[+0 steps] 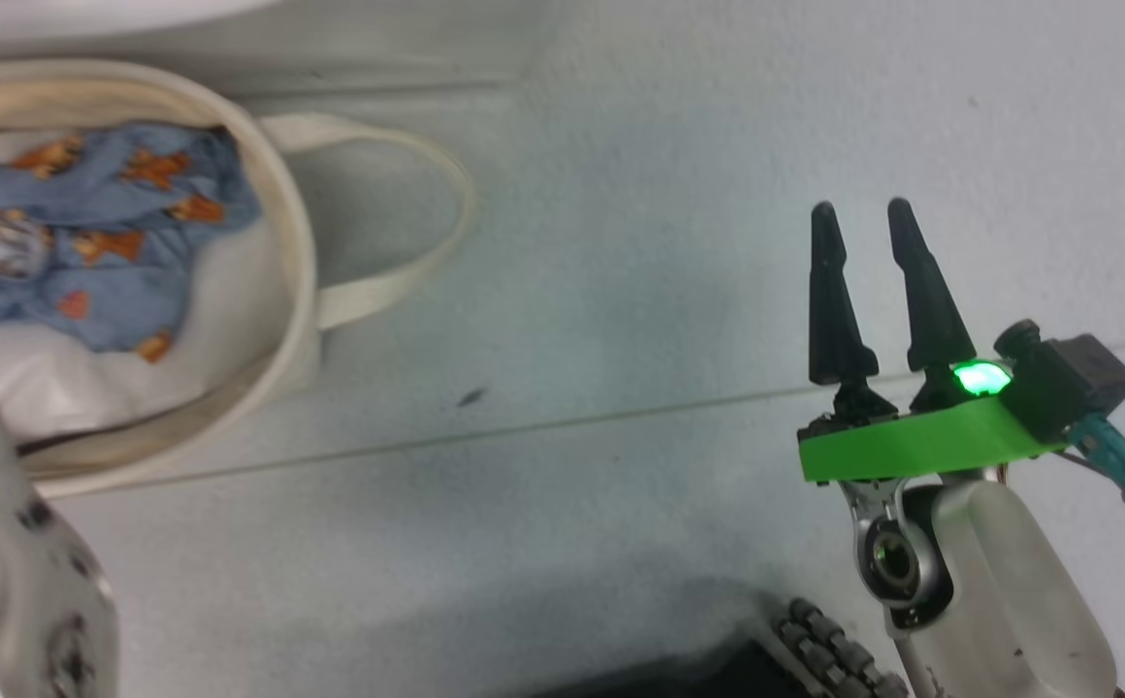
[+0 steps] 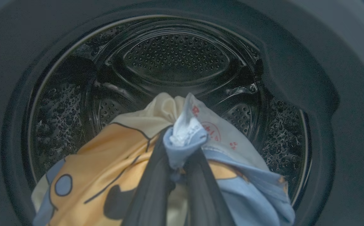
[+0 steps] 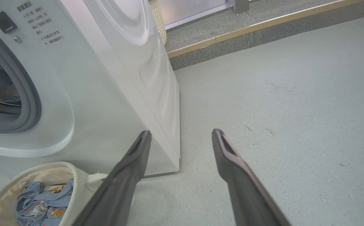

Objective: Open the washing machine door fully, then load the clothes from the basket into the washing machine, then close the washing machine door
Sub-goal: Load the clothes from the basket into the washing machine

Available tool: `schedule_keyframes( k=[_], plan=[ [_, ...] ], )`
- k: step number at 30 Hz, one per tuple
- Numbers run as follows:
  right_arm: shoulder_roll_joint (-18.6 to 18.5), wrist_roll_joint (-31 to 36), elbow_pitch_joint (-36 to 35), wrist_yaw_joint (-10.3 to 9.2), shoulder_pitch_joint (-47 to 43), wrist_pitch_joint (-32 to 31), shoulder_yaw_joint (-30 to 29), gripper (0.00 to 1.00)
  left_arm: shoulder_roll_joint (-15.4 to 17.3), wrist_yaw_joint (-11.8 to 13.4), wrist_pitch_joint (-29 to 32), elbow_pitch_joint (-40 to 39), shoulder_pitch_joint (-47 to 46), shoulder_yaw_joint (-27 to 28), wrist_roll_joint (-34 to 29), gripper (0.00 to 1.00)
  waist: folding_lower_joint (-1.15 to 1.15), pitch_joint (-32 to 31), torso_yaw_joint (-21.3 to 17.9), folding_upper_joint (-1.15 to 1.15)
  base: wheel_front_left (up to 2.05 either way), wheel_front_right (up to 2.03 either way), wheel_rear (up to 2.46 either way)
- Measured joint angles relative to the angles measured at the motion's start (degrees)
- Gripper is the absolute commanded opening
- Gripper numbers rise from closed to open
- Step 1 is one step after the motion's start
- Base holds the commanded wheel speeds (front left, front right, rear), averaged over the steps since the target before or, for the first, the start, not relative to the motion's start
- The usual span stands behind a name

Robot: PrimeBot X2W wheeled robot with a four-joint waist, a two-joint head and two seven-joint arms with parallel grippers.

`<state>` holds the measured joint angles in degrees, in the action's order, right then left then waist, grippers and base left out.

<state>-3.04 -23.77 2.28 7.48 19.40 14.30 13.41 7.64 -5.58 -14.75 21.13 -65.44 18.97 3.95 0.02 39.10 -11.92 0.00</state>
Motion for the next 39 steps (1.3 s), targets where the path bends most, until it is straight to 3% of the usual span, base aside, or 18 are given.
schedule_keyframes(
  k=[6, 13, 14, 15, 25, 39],
  plan=[
    [0.0, -1.0, -0.6, 0.0, 2.2, 0.0, 1.2, 1.0, 3.5, 0.3, 0.0, 5.7, -10.4, -1.5, -3.8, 0.0, 0.0, 5.6, -2.5, 0.0, 0.0, 0.0, 0.0],
    [0.0, -1.1, -1.3, 0.0, 3.2, 0.0, 1.7, 1.0, 6.7, 3.4, 0.0, 11.6, -17.1, -4.7, -6.5, 0.0, 0.0, 10.0, -4.7, 0.0, 0.0, 0.0, 0.0],
    [0.0, -1.1, -1.3, 0.0, 3.3, 0.0, 1.7, 1.0, 7.0, 4.1, 0.0, 12.2, -17.4, -4.9, -6.6, 0.31, 0.0, 10.3, -4.8, 0.0, 0.0, 0.0, 0.0],
    [0.0, -1.0, -1.3, 0.0, 3.4, 0.0, 1.7, 1.0, 7.1, 4.9, -0.1, 12.8, -17.4, -4.9, -6.7, 1.0, 0.0, 10.6, -4.9, 0.0, 0.0, 0.0, 0.0],
    [0.0, -0.4, -1.2, 0.0, 3.9, 0.0, 1.6, 1.0, 6.3, 5.4, -0.1, 10.4, -14.0, -7.0, -4.6, 1.0, -0.02, 8.6, -3.2, 0.0, 0.0, 0.0, 0.0],
    [0.0, 3.1, 2.1, 0.0, 2.5, 0.0, 1.1, 1.0, -1.6, 2.7, -0.1, 4.6, 13.2, -8.9, -2.4, 1.0, -0.03, -3.6, 0.8, 0.0, 0.0, 0.0, 0.0]
  ],
)
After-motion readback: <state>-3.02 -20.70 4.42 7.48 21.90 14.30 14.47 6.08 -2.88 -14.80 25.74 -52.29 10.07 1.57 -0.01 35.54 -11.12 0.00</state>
